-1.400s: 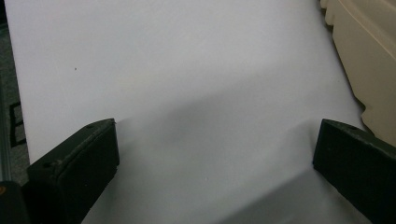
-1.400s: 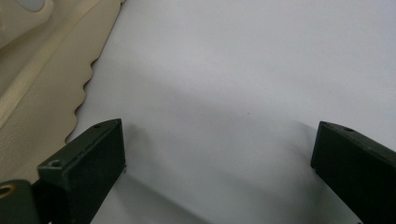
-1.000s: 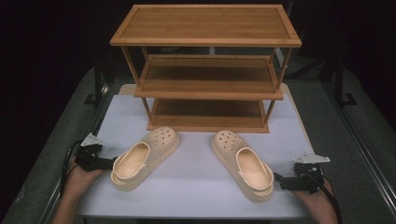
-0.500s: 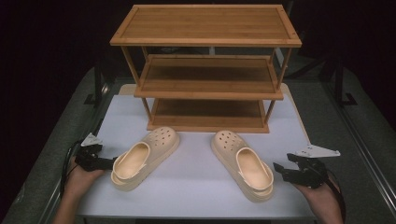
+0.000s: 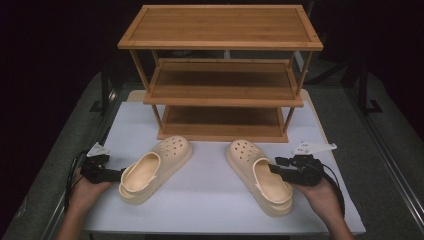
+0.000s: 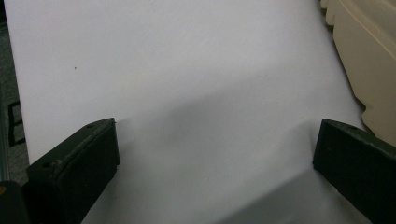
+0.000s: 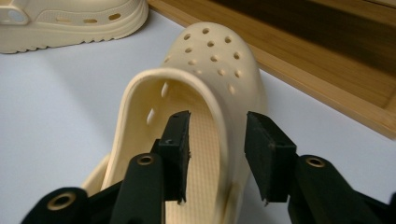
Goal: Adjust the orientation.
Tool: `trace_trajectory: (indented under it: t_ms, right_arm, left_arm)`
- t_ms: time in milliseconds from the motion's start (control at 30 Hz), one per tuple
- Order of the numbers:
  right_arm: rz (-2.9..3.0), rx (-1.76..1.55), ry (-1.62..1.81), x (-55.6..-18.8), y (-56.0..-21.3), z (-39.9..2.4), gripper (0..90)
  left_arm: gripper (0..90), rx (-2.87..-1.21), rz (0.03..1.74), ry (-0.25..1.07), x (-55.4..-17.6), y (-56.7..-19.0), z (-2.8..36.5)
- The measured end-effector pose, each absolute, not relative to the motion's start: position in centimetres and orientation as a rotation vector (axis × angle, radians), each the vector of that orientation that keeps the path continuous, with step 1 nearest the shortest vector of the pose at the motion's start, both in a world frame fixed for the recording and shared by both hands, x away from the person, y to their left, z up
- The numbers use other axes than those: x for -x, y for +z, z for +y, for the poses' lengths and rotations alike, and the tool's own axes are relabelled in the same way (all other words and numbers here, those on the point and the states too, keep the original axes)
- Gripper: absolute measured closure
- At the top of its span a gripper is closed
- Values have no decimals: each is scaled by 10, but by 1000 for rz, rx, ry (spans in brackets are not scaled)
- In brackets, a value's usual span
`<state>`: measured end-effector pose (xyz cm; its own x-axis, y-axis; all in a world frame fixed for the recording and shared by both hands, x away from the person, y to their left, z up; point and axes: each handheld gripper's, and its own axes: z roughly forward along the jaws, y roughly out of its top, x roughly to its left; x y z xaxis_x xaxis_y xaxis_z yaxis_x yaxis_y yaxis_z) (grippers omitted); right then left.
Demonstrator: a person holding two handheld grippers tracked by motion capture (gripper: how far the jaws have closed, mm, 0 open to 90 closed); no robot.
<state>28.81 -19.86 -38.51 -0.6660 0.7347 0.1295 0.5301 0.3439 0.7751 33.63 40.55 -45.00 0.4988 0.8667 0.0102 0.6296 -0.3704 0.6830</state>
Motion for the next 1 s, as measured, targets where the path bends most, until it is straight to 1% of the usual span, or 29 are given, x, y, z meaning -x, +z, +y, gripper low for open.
trace_trajectory:
  t_ms: [133,200,267,300,367,600,833,1000]
  right_arm:
    - [2393,-1112,1206,-299,-388,-190,647]
    - [2385,-1103,1187,-302,-389,-187,686]
    - [2386,-1104,1196,-304,-390,-188,699]
    - [2386,-1104,1196,-304,-390,-188,699]
    - [2389,-1076,1204,-304,-390,-189,733]
    - [2374,-1012,1178,-301,-387,-185,802]
    - [2381,-1003,1217,-307,-384,-178,818]
    - [2403,-933,1245,-313,-377,-158,827]
  left_arm:
    - [0,-2122,1223,495,-336,-450,405]
    - [0,-2121,1224,494,-336,-450,405]
    - [0,-2121,1224,494,-336,-450,405]
    - [0,-2121,1224,494,-336,-450,405]
    - [0,-2121,1224,493,-336,-450,405]
    - [0,-2120,1224,494,-336,-450,405]
    - [0,-2123,1223,494,-336,-450,405]
    - [0,-2119,1224,494,-336,-450,405]
